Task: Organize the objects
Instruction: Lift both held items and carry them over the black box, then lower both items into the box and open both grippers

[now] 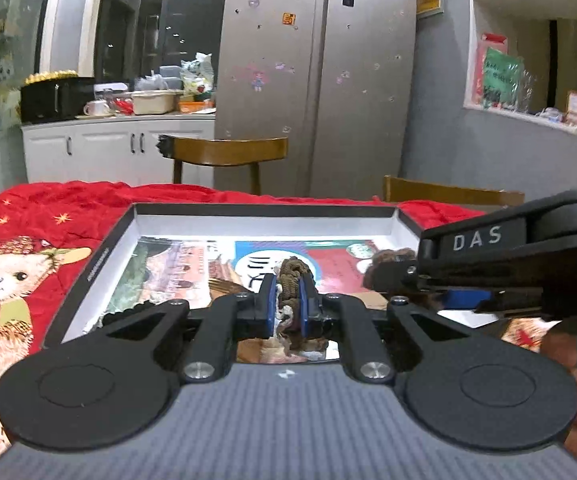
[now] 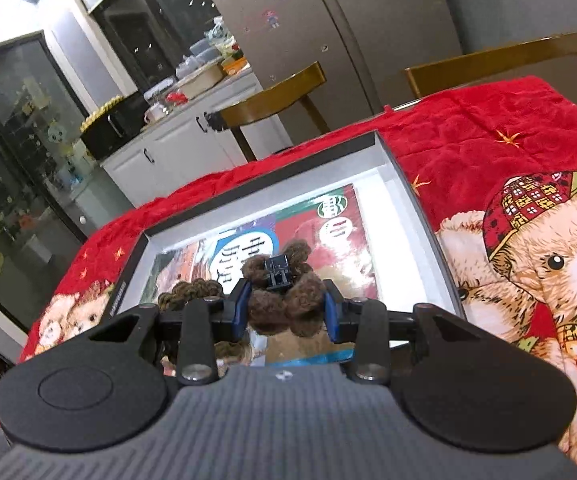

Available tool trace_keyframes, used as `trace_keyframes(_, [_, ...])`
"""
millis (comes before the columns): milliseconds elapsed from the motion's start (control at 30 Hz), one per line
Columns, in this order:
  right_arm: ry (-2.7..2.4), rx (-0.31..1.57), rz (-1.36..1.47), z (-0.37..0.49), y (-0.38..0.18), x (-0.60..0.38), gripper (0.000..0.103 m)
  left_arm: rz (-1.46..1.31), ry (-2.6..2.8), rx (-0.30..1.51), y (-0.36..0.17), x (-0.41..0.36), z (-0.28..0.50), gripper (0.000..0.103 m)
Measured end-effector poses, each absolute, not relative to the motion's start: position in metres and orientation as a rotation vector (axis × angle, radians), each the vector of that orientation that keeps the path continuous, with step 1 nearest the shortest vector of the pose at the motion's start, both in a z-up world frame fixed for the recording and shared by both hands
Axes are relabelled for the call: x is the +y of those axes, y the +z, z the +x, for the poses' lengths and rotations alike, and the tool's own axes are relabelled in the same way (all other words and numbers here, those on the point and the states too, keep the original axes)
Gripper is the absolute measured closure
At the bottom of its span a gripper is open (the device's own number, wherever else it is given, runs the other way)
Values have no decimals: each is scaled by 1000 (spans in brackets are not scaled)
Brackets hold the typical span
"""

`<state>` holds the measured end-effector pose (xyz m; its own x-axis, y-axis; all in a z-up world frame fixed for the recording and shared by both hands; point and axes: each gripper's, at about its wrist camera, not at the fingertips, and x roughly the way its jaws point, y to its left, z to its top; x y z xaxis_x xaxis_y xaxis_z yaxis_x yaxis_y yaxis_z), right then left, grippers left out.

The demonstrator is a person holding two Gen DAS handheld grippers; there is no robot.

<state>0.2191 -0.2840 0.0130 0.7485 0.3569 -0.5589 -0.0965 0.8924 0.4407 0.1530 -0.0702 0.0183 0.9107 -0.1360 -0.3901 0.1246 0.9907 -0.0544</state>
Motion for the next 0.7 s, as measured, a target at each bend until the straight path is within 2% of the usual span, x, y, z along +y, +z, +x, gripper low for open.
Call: trace_keyframes(700, [270, 713, 301, 222, 8, -270, 62, 33, -108, 418, 1, -72, 155, 89])
